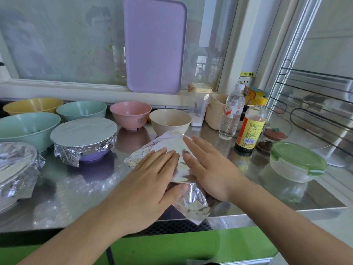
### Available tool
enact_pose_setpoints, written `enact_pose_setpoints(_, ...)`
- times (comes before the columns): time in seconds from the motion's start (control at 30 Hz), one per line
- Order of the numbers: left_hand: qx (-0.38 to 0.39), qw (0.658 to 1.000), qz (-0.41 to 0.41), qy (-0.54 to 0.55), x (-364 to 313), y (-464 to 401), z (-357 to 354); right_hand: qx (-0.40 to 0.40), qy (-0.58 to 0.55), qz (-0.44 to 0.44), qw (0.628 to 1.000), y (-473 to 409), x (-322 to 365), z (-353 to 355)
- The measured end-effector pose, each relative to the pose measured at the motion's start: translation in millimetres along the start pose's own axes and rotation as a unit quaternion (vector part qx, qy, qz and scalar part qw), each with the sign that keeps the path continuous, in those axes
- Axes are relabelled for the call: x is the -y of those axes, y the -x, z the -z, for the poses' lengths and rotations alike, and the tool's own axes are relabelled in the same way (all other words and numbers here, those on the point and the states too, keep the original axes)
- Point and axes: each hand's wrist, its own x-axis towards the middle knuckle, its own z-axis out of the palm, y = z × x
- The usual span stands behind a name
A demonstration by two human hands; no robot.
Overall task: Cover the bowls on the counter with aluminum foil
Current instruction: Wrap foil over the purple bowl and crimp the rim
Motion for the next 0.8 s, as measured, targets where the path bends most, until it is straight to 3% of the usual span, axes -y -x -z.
enact_pose_setpoints(0.4,0.022,0.999,0.031,-0.019,-28.4,2.5,-0.4,0.028,0.022,-0.016,0.999,2.8,0.0,1.2)
enact_pose_setpoints(0.63,0.017,0.999,0.038,0.022,-24.9,1.3,5.5,0.106,-0.071,-0.026,0.991,14.8,-11.1,25.4)
enact_pose_setpoints(0.8,0.019,0.999,0.047,0.017,-23.3,-4.2,2.2,0.075,-0.039,0.041,0.996,38.3,-8.1,20.0)
